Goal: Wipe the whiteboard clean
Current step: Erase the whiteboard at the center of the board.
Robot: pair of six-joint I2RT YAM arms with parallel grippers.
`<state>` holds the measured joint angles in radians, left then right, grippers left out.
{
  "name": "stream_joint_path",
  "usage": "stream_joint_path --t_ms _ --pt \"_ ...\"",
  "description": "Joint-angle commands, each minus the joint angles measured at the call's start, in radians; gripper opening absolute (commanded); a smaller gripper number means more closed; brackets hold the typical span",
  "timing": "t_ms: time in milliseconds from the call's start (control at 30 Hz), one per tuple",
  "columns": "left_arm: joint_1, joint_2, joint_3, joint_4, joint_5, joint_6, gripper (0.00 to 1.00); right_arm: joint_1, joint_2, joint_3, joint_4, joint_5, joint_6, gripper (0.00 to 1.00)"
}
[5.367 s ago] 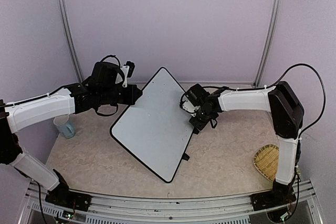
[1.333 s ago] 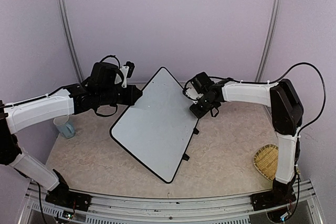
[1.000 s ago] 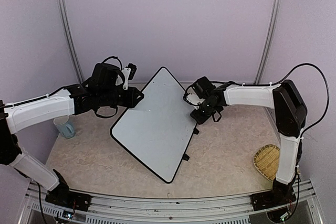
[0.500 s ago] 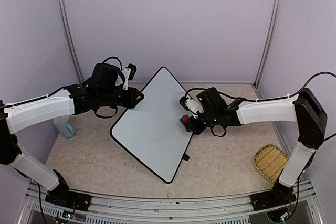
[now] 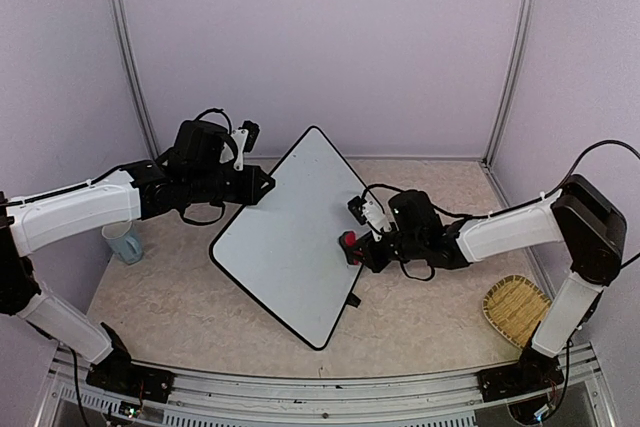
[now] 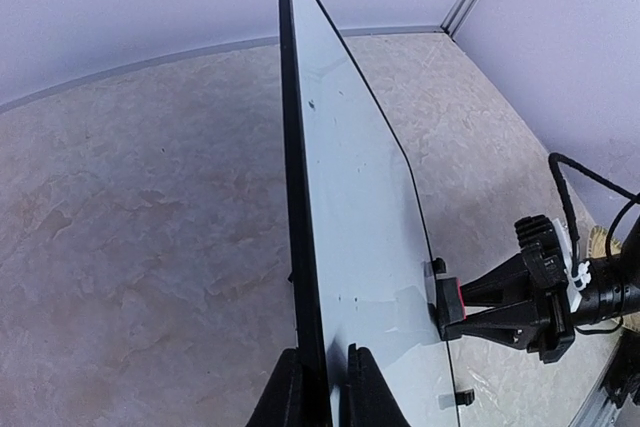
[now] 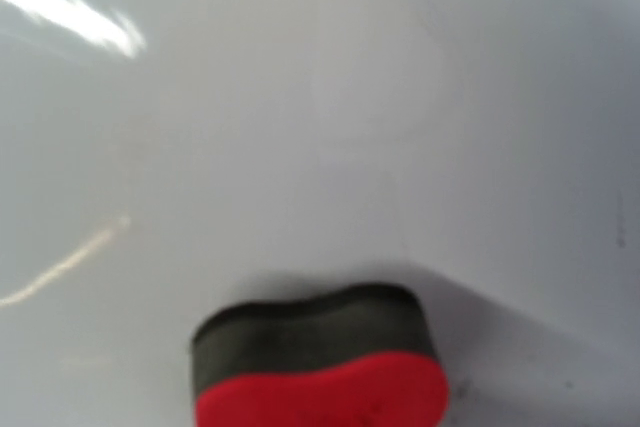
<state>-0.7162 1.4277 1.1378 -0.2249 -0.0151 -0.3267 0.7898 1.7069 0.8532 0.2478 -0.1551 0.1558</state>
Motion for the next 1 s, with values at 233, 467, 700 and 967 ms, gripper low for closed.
stream_joint_path --t_ms 233,467,700,967 --pt "-0.025 0.006 -0.004 -0.064 0.019 0.034 0.0 0.044 0.005 -0.062 0.134 -0.152 0.007 0.21" --pt "-0.027 0.006 0.002 -0.064 0.012 0.028 0.0 0.093 0.019 -0.042 0.078 -0.148 -0.029 0.21" --pt "-0.028 0.002 0.001 -0.065 0.009 0.03 0.0 0.131 0.029 -0.017 0.004 -0.039 -0.04 0.21" --pt "-0.029 0.002 0.0 -0.067 0.01 0.035 0.0 0.084 0.024 0.047 -0.12 0.104 -0.076 0.21"
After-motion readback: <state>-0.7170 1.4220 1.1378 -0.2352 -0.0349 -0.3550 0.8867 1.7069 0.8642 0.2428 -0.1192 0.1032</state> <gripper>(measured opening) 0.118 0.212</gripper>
